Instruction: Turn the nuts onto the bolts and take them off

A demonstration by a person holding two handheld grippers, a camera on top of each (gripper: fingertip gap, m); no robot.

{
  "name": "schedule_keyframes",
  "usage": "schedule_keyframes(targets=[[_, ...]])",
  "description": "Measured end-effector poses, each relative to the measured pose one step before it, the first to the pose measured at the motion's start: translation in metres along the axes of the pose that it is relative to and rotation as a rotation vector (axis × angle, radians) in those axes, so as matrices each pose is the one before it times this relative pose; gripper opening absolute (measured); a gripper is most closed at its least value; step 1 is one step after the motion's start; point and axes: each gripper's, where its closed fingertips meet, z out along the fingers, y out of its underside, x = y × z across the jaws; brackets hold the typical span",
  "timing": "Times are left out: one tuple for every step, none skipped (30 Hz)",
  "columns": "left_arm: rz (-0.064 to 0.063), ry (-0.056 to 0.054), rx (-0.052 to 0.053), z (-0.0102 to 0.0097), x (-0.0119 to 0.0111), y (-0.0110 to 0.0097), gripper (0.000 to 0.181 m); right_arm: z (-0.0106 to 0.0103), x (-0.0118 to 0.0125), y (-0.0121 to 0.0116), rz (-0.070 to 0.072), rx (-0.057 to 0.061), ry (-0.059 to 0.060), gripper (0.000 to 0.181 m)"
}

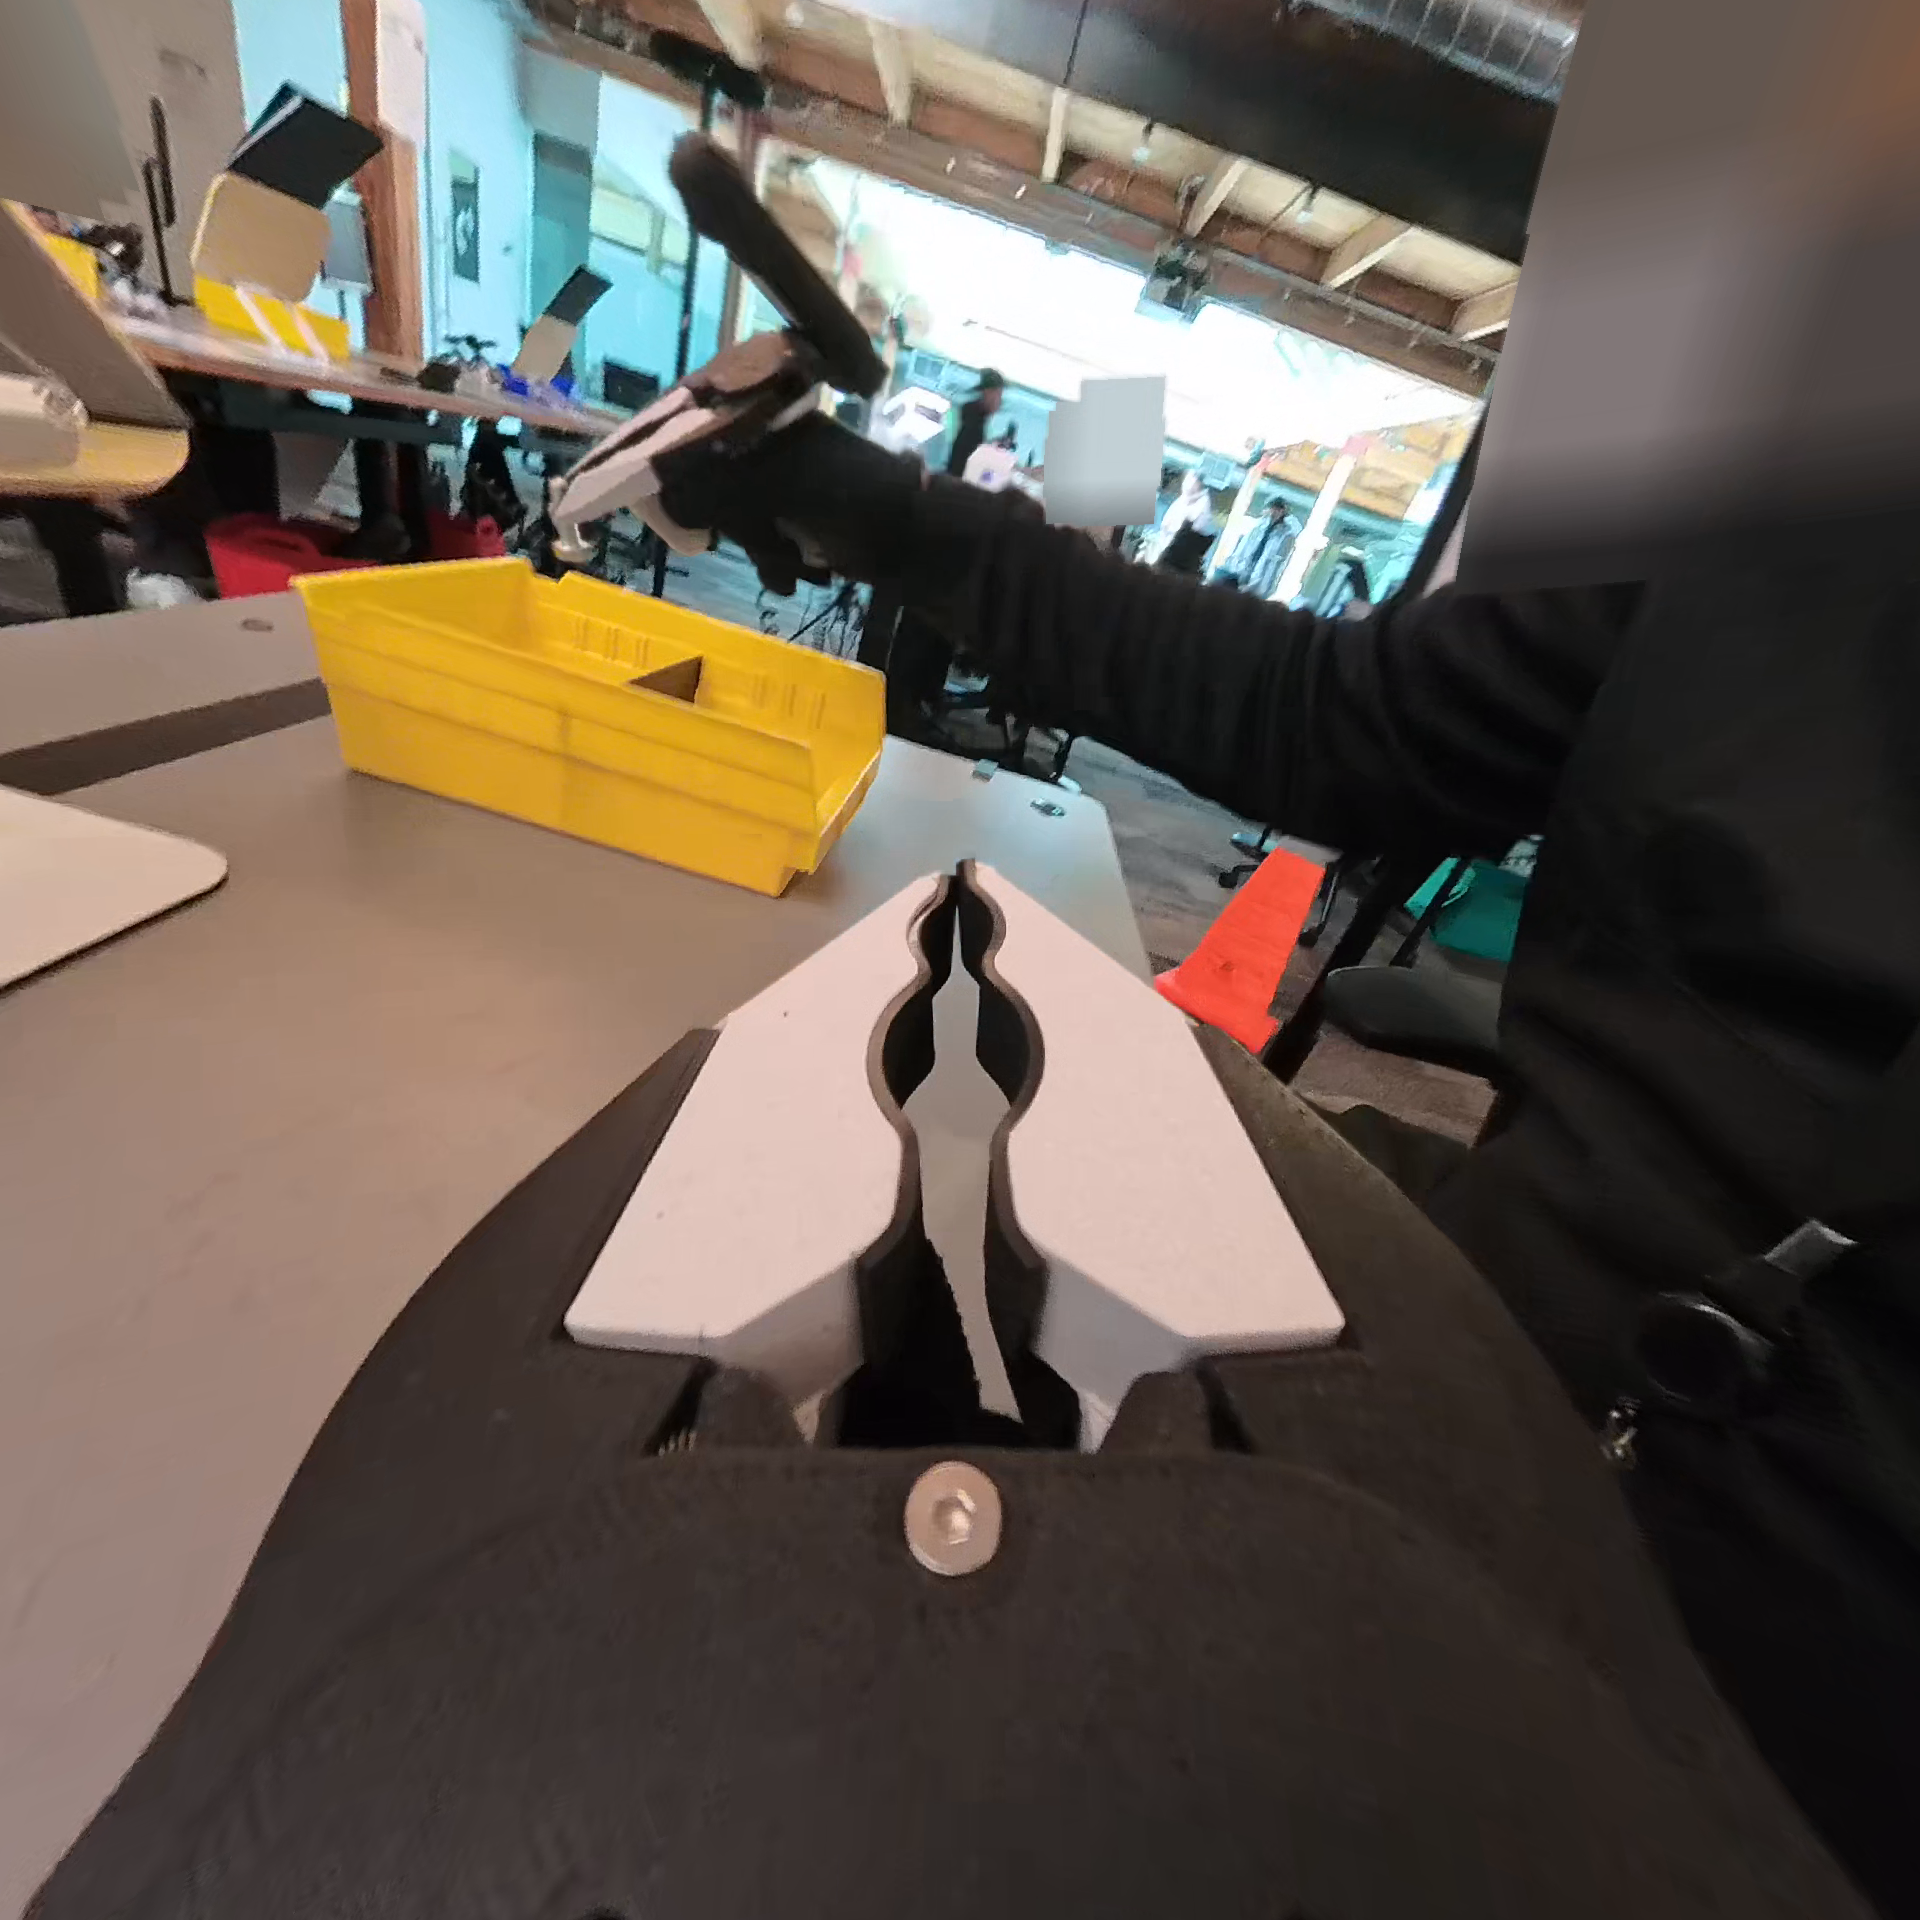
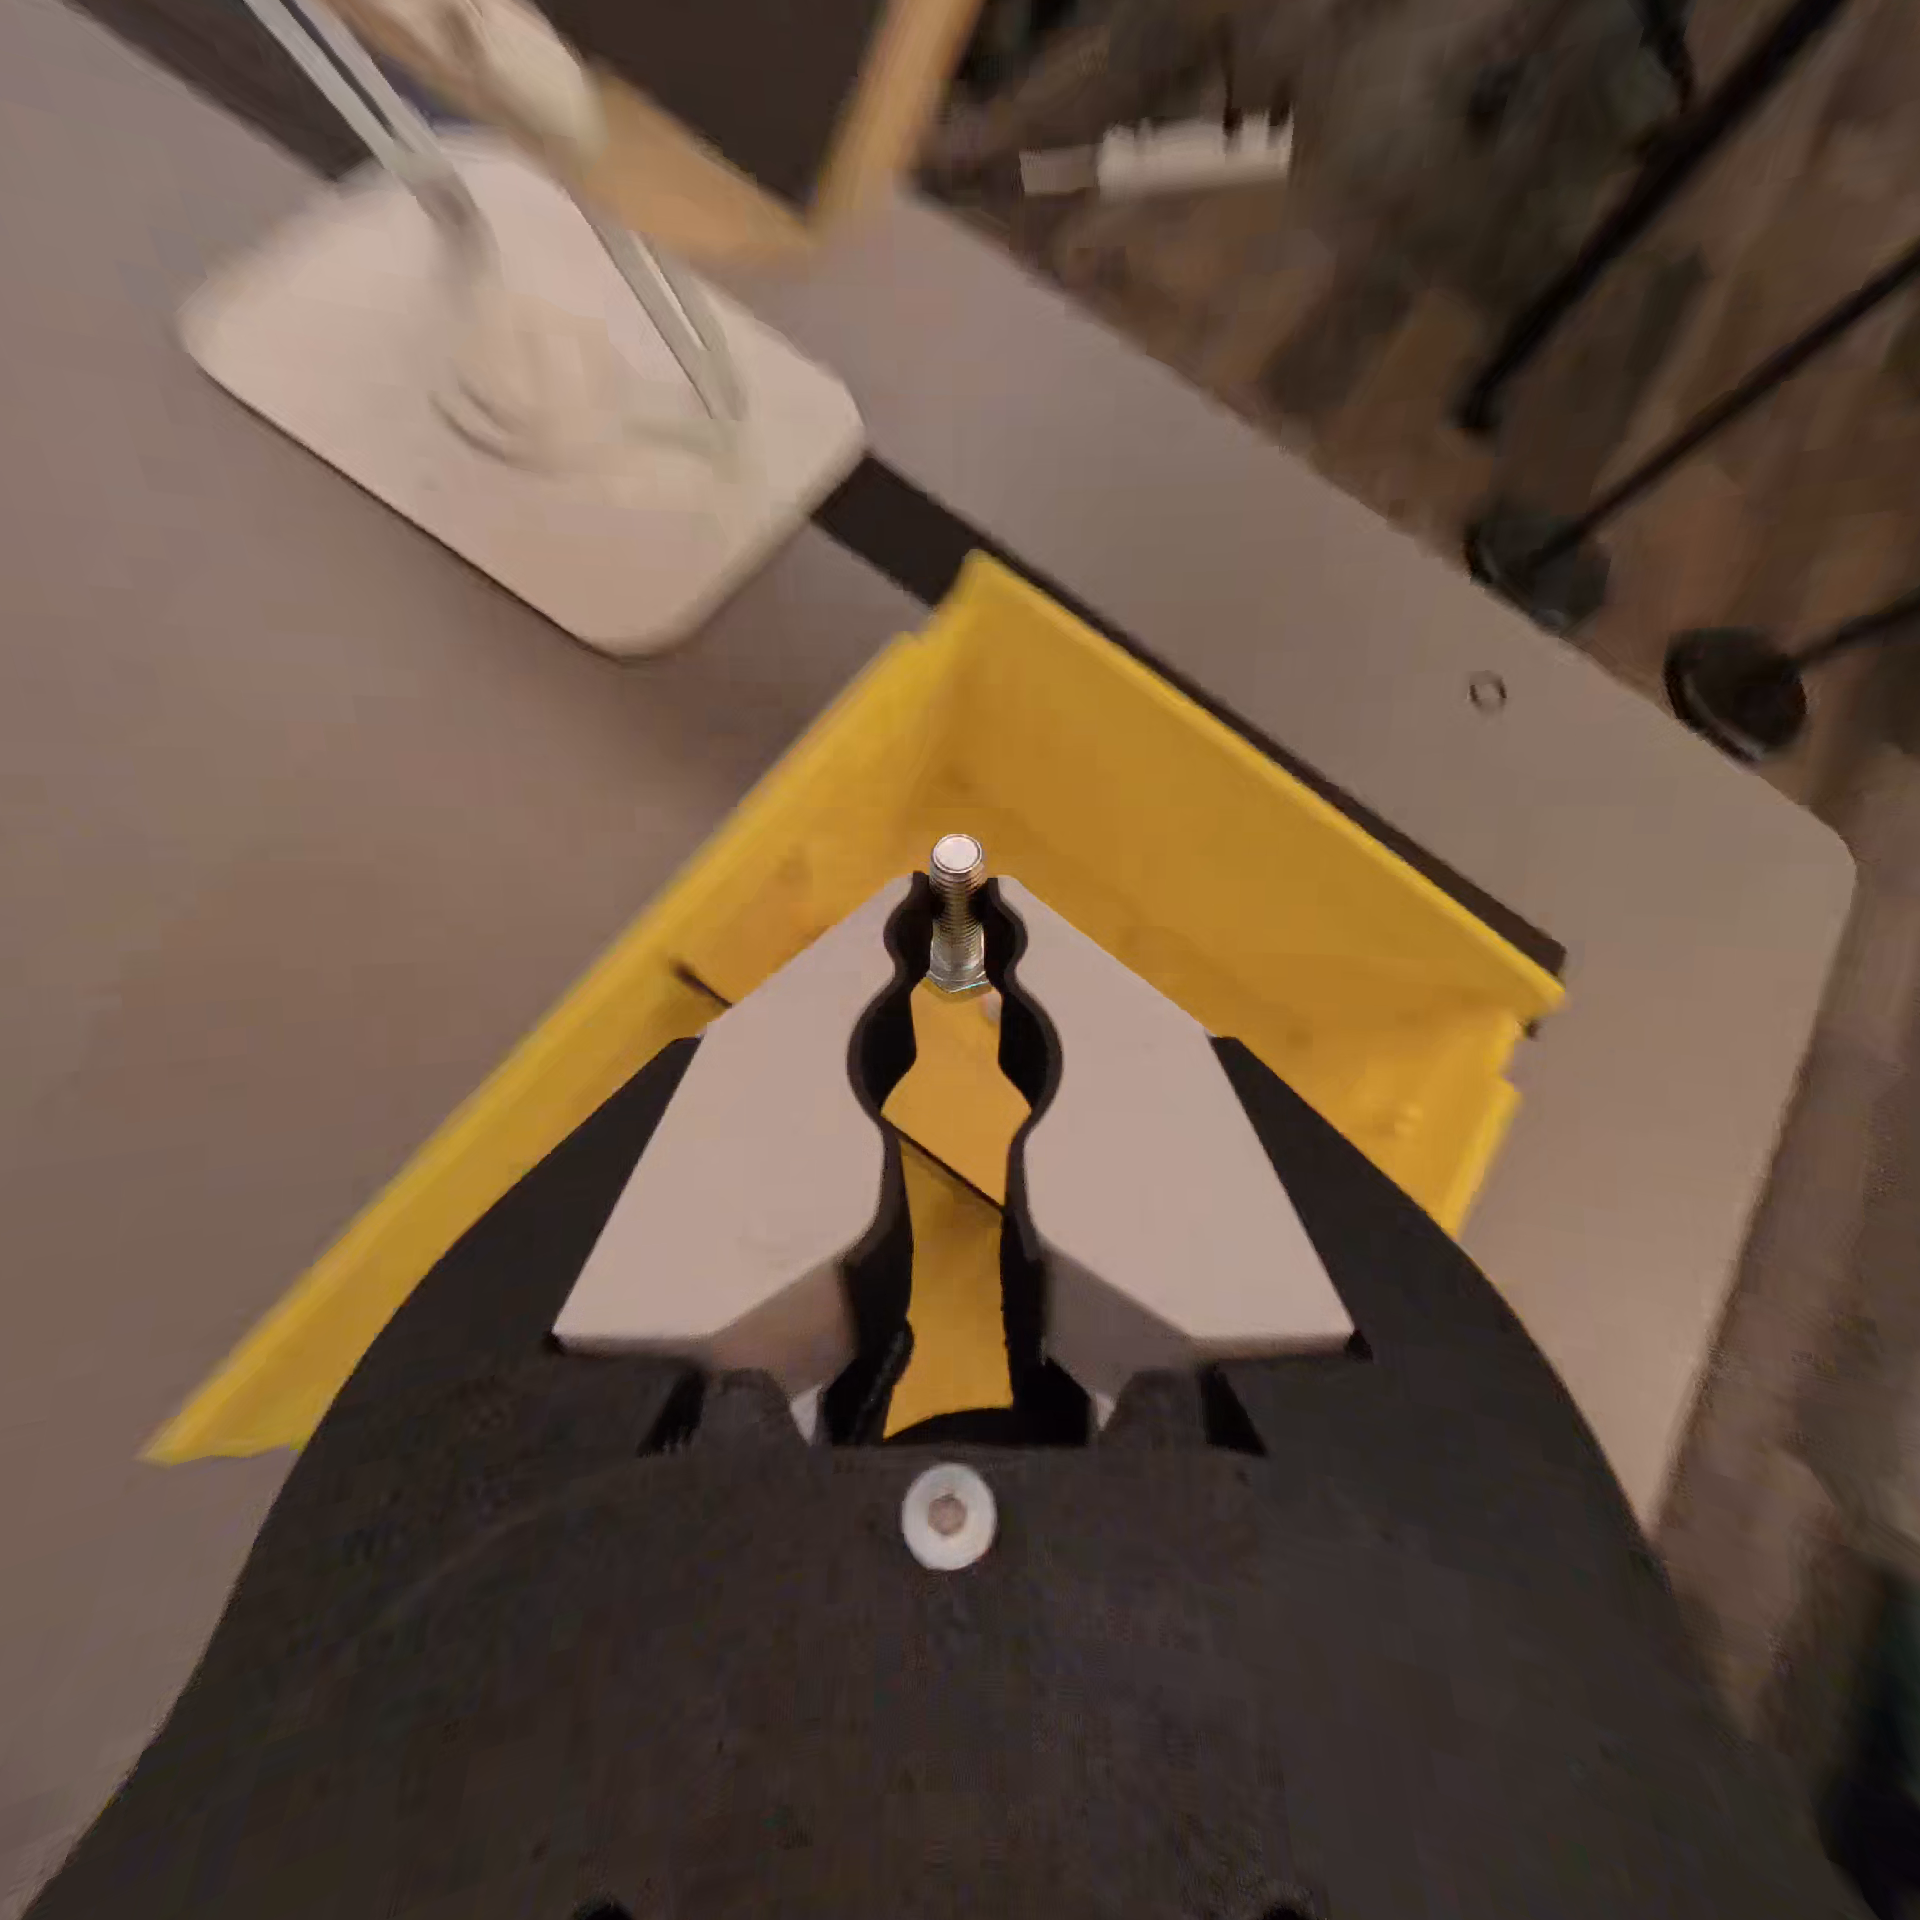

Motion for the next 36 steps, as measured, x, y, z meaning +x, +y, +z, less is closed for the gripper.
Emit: schedule_keyframes(targets=[[-0.0033, -0.0097, -0.0058, 0.00078, -0.00220, 0.00224, 0.000, 0.01184, 0.01250, 0.01365, -0.0167, -0.0898, 0.0209, 0.007], [-0.0021, -0.0085, -0.0039, 0.00088, -0.00187, 0.00056, 0.000, 0.01232, 0.01004, 0.01171, -0.0165, -0.0837, 0.0153, 0.007], [0.0012, -0.0058, -0.0033, 0.00067, -0.00118, 0.00030, 0.000, 0.01209, 0.00912, 0.00923, -0.0218, -0.0709, 0.0189, 0.007], [0.0035, -0.0043, -0.0047, 0.00029, -0.00074, 0.00081, 0.000, 0.01236, 0.00628, 0.00923, -0.0154, -0.0735, 0.0055, 0.007], [0.0033, -0.0053, -0.0079, 0.00016, -0.00100, 0.00101, 0.000, 0.01243, 0.00386, 0.00894, -0.0090, -0.0718, -0.0065, 0.007], [0.0030, -0.0057, -0.0074, -0.00002, -0.00050, 0.00108, 0.000, 0.01168, 0.00247, 0.00585, -0.0004, -0.0523, -0.0104, 0.007], [0.0014, -0.0036, -0.0044, -0.00049, -0.00089, 0.00074, 0.000, 0.01087, 0.00015, 0.00398, 0.0065, -0.0398, -0.0210, 0.008], [-0.0004, -0.0028, -0.0023, -0.00035, -0.00073, 0.00074, 0.000, 0.01032, -0.00186, 0.00389, 0.0066, -0.0381, -0.0289, 0.007], [-0.0021, -0.0043, -0.0030, -0.00049, -0.00057, 0.00069, 0.000, 0.00956, 0.00027, 0.00362, 0.0043, -0.0355, -0.0114, 0.007], [-0.0013, -0.0051, -0.0033, -0.00057, -0.00128, 0.00048, 0.000, 0.00838, 0.00410, 0.00398, -0.0041, -0.0370, 0.0187, 0.007], [-0.0008, -0.0040, -0.0020, -0.00039, -0.00142, 0.00095, 0.000, 0.00720, 0.00400, 0.00432, -0.0102, -0.0380, 0.0233, 0.008], [-0.0008, -0.0021, -0.0006, -0.00041, -0.00077, 0.00066, 0.000, 0.00619, 0.00152, 0.00315, -0.0020, -0.0280, 0.0073, 0.008], [-0.0007, -0.0010, 0.0000, -0.00035, -0.00024, 0.00058, 0.000, 0.00422, 0.00039, 0.00075, 0.0123, -0.0100, -0.0031, 0.012], [0.0003, -0.0014, -0.0013, -0.00028, -0.00049, 0.00073, 0.000, 0.00061, 0.00015, -0.00293, 0.0242, 0.0150, -0.0070, 0.023], [0.0031, -0.0028, -0.0018, -0.00003, -0.00105, 0.00157, 0.000, -0.00364, -0.00144, -0.00697, 0.0285, 0.0438, -0.0166, 0.030], [0.0023, -0.0037, 0.0015, 0.00006, -0.00129, -0.00018, 0.000, -0.00713, -0.00189, -0.00817, 0.0265, 0.0497, -0.0154, 0.034], [-0.0008, -0.0048, 0.0053, -0.00057, -0.00155, -0.00225, 0.000, -0.01000, 0.00178, -0.00588, 0.0083, 0.0314, 0.0219, 0.037], [0.0011, -0.0125, 0.0040, -0.00107, -0.00251, -0.00189, 0.000, -0.01276, 0.00226, -0.00589, -0.0184, 0.0268, 0.0432, 0.039], [0.0082, -0.0278, -0.0111, -0.00091, -0.00515, -0.00075, 0.002, -0.01515, -0.00304, -0.00882, -0.0228, 0.0425, 0.0212, 0.040], [0.0240, -0.0297, -0.0273, -0.00254, -0.00372, 0.00007, 0.005, -0.01709, -0.00708, -0.01065, -0.0141, 0.0532, 0.0045, 0.038], [0.0386, -0.0277, -0.0299, -0.00451, -0.00283, -0.00159, 0.007, -0.01803, -0.00743, -0.01067, -0.0211, 0.0517, 0.0137, 0.038], [0.0415, -0.0377, -0.0241, -0.00561, -0.00509, -0.00381, 0.008, -0.01819, -0.00784, -0.00997, -0.0335, 0.0443, 0.0206, 0.037], [0.0382, -0.0529, -0.0269, -0.00879, -0.00802, -0.00384, 0.009, -0.01846, -0.00926, -0.01008, -0.0336, 0.0442, 0.0158, 0.037], [0.0373, -0.0579, -0.0329, -0.01060, -0.01012, -0.00274, 0.010, -0.01867, -0.01063, -0.01113, -0.0288, 0.0513, 0.0108, 0.036], [0.0358, -0.0584, -0.0318, -0.01328, -0.01186, -0.00352, 0.011, -0.01810, -0.01147, -0.01159, -0.0305, 0.0528, 0.0082, 0.035], [0.0253, -0.0660, -0.0220, -0.01447, -0.01452, -0.00311, 0.012, -0.01655, -0.01246, -0.01060, -0.0319, 0.0466, 0.0029, 0.035], [0.0157, -0.0732, -0.0243, -0.01519, -0.01715, -0.00207, 0.012, -0.01472, -0.01363, -0.00933, -0.0264, 0.0386, -0.0062, 0.034], [0.0135, -0.0687, -0.0307, -0.01479, -0.01811, 0.00081, 0.013, -0.01318, -0.01420, -0.00884, -0.0210, 0.0361, -0.0111, 0.034], [0.0062, -0.0599, -0.0379, -0.01375, -0.01797, 0.00365, 0.015, -0.01157, -0.01382, -0.00867, -0.0176, 0.0367, -0.0100, 0.033], [-0.0010, -0.0554, -0.0417, -0.01165, -0.01759, 0.00660, 0.016, -0.01013, -0.01377, -0.00797, -0.0163, 0.0338, -0.0125, 0.033], [0.0008, -0.0568, -0.0446, -0.00967, -0.01784, 0.00868, 0.017, -0.00844, -0.01349, -0.00664, -0.0158, 0.0282, -0.0162, 0.033], [0.0125, -0.0495, -0.0606, -0.00617, -0.01598, 0.01186, 0.017, -0.00703, -0.01209, -0.00536, -0.0102, 0.0229, -0.0144, 0.033], [0.0244, -0.0413, -0.0795, -0.00395, -0.01415, 0.01562, 0.018, -0.00562, -0.01079, -0.00403, -0.0038, 0.0183, -0.0132, 0.033], [0.0266, -0.0512, -0.0728, -0.00157, -0.01434, 0.01553, 0.018, -0.00423, -0.01040, -0.00296, 0.0002, 0.0153, -0.0172, 0.033], [0.0100, -0.0353, -0.0630, 0.00104, -0.01126, 0.01453, 0.018, -0.00319, -0.01016, -0.00201, 0.0024, 0.0139, -0.0186, 0.033], [-0.0070, 0.0016, -0.0697, 0.00373, -0.00464, 0.01553, 0.019, -0.00206, -0.00915, -0.00099, 0.0014, 0.0101, -0.0153, 0.033]])
